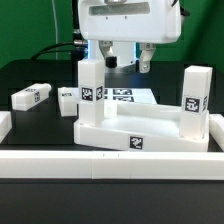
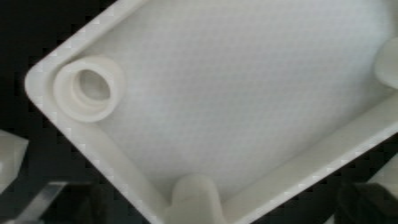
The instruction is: Assemble desk
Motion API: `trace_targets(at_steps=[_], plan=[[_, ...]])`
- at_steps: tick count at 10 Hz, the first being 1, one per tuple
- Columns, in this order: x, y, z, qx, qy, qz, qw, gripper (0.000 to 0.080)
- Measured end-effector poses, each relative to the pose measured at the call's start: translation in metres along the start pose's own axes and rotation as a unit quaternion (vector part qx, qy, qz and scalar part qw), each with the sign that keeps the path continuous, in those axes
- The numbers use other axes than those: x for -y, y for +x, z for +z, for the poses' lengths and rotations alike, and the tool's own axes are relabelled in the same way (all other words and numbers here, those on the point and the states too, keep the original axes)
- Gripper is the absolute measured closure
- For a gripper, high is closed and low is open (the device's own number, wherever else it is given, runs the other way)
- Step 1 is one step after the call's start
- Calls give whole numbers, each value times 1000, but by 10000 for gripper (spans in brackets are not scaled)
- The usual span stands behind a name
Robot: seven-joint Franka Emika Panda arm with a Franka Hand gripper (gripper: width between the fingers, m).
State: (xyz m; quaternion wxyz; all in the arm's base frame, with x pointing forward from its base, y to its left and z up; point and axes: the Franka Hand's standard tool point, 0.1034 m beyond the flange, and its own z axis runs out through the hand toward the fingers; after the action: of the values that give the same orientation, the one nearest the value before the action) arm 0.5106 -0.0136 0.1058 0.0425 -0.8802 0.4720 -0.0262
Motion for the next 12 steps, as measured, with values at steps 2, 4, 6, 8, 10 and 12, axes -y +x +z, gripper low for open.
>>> trace_targets(at_steps=[2, 4, 6, 8, 10, 12], plan=[[-7, -11, 10, 8, 1, 139, 990, 151], [-6, -20, 20, 9, -6, 200, 980, 151], [-6, -21, 20, 14, -2, 243, 970, 151], [-5, -25, 23, 19, -1, 310, 950, 151], [-15, -37, 40, 21, -10, 408, 913, 151], [-19, -41, 51, 19, -21, 432, 902, 151]])
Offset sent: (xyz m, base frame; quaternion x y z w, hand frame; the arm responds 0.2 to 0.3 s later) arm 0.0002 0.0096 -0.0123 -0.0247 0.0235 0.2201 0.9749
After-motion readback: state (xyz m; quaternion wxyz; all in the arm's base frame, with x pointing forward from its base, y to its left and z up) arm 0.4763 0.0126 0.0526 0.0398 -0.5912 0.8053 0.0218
